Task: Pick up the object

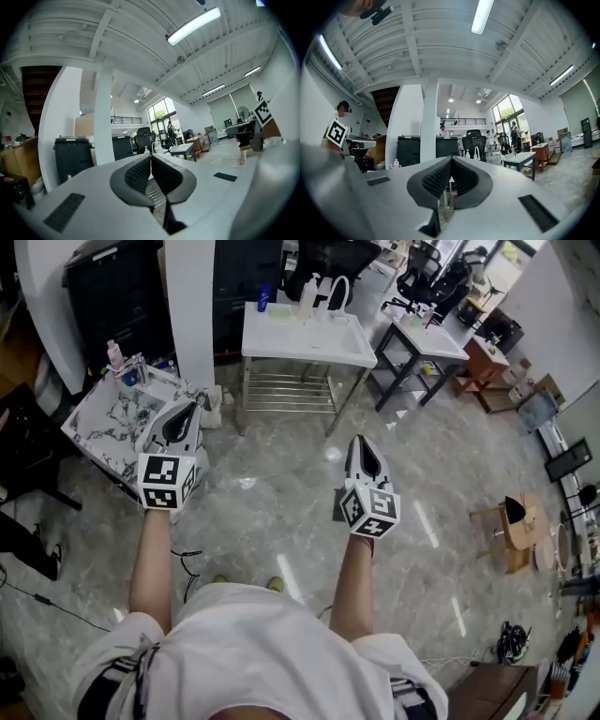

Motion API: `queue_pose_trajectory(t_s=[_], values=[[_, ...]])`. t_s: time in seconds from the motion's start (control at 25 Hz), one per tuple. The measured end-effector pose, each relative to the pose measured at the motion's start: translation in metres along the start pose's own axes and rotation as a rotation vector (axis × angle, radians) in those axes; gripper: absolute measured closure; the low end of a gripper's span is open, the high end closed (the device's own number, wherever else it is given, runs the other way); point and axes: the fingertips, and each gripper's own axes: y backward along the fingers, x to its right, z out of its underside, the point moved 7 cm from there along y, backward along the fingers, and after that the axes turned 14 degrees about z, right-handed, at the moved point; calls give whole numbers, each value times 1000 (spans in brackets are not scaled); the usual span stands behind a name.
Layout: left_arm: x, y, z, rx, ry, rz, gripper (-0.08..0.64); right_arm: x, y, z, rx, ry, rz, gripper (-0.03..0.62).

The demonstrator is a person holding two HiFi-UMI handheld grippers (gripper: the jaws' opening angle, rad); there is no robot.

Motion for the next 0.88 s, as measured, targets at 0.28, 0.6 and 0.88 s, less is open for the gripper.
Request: queue_pose_trajectory(t_s=[0.28,0.6,0.88], values=[[5,-4,4,-17,6,34,537,-1,3,0,19,11,11,584],[16,-10,10,-37,9,52,494,3,2,8,12,8,-17,584],[36,-26,9,-60,-1,60,494,22,-5,16,-12,0,-40,584]])
